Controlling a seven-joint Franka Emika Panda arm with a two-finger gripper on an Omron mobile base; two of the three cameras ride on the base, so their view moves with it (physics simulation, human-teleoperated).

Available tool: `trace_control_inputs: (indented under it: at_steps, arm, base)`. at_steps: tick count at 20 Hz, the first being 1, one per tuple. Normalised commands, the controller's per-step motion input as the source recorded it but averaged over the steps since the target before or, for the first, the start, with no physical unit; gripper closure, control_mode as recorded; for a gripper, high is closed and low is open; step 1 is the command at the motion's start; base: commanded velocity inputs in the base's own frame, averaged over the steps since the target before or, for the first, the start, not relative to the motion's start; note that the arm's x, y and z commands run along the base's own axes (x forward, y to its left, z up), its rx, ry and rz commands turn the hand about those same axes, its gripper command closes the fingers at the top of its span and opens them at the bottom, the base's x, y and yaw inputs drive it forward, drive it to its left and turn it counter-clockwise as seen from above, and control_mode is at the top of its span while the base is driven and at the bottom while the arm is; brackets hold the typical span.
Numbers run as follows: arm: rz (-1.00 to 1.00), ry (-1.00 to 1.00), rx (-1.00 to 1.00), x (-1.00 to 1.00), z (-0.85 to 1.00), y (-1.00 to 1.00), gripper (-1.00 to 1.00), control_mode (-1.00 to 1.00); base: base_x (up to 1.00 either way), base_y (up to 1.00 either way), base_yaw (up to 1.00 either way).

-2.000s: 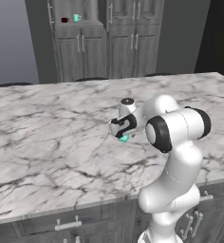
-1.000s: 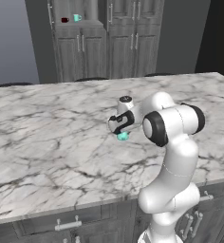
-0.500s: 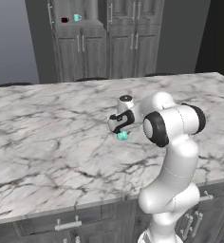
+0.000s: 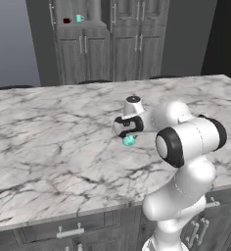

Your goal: Pick the mug on the counter and place it in the cabinet with the handle facing the right, like the mugs already inside.

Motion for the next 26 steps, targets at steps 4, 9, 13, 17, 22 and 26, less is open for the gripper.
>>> trace_control_inputs:
  at_steps: [4, 9, 13, 17, 22, 26]
  arm:
    - [0.15, -0.02, 0.0, -0.59, 0.28, -0.13, 1.0, -1.0]
    - [0.12, -0.02, 0.01, -0.43, 0.02, -0.12, 1.0, -1.0]
    - [0.0, 0.0, 0.0, -0.12, 0.0, 0.0, 1.0, -1.0]
    - [0.0, 0.0, 0.0, -0.04, 0.04, 0.0, 1.0, -1.0]
    - [0.01, 0.06, -0.01, -0.18, 0.28, 0.0, 1.0, -1.0]
    - [-0.01, 0.07, -0.04, -0.35, 0.44, 0.0, 1.0, -1.0]
  base:
    - [0.0, 0.0, 0.0]
    - [0.0, 0.0, 0.0]
    - [0.0, 0.0, 0.0]
    - [0.0, 0.0, 0.0]
    - [0.0, 0.0, 0.0]
    - [0.0, 0.0, 0.0]
